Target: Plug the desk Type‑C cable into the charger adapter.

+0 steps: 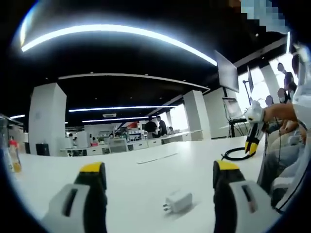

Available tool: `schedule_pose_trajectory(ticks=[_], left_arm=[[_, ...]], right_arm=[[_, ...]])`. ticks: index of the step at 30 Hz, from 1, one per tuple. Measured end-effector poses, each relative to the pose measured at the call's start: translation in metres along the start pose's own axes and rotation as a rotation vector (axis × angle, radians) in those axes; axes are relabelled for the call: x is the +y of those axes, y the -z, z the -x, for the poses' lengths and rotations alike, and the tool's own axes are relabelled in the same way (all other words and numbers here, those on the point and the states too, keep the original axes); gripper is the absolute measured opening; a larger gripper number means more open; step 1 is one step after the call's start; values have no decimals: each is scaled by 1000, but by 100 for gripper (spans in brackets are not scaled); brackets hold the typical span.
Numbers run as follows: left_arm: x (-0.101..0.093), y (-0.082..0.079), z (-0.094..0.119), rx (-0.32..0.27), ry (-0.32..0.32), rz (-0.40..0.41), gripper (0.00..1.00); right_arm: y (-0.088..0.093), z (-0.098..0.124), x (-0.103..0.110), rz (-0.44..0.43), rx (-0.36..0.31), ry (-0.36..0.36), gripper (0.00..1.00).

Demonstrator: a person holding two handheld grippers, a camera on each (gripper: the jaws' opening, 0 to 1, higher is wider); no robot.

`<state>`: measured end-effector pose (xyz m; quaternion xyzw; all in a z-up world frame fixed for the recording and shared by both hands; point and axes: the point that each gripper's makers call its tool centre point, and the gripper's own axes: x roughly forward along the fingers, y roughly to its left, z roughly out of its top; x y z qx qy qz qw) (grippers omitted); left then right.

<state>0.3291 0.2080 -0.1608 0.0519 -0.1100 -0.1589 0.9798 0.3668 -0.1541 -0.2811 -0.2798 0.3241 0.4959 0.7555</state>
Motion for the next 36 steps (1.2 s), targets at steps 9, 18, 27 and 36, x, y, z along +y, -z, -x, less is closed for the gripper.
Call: schedule_pose_trajectory(ticks=[9,18,27,36], left_arm=[[1,21,-13,131,80,-76,82],[-12,21,-28,121,216,-84,57],[-17,46,-42,231,283,-145,62],[-38,82,-48,401,495,-289,55]], right_arm=[[-52,-15,-7,222,-181,-8,13],[-71,-44,-7,283,-181,-63,14],[-98,-72,1,418,-141,-168,13],[-107,-98,6,477,-79,-266,13]])
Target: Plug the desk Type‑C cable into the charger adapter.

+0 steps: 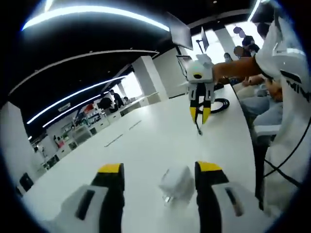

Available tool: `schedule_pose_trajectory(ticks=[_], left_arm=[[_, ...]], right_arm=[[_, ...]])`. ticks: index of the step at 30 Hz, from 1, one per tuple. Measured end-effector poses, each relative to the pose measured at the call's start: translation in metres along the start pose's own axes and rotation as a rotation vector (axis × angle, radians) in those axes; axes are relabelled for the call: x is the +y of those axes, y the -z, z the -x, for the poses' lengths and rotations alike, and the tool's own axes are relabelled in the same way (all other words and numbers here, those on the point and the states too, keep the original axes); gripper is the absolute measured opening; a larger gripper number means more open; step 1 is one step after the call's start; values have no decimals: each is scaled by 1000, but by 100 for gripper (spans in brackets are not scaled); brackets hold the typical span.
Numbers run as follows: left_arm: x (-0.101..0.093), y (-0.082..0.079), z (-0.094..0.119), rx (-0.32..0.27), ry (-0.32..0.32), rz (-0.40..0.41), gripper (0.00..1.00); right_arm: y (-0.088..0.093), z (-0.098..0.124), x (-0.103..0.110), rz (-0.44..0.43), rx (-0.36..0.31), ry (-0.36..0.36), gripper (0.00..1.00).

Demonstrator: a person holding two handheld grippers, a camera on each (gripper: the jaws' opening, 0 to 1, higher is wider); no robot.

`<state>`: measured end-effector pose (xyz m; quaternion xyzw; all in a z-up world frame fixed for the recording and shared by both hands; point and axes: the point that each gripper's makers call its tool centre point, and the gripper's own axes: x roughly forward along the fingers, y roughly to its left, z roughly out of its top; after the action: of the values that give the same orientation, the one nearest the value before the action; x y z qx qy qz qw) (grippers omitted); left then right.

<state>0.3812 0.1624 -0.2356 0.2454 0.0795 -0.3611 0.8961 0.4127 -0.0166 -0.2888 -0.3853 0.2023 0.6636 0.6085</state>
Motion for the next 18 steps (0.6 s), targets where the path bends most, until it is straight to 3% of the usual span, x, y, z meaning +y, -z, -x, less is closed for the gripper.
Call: schedule_pose_trajectory(ticks=[6,9,11,18], left_arm=[[-2,21,-13,137,103,-124,52],[-8,20,-18,162,192,-110,38],[-14,19,-19,174,276,-47,33],[-18,29,-25,257,404,-28,31]], right_arm=[[0,-7,-2,15,23,-38,13],[-2,-9,-3,14,21,-48,13],[-1,-10,-2,13,29,-52,13],[-2,-12,-1,4,27,-69,13]])
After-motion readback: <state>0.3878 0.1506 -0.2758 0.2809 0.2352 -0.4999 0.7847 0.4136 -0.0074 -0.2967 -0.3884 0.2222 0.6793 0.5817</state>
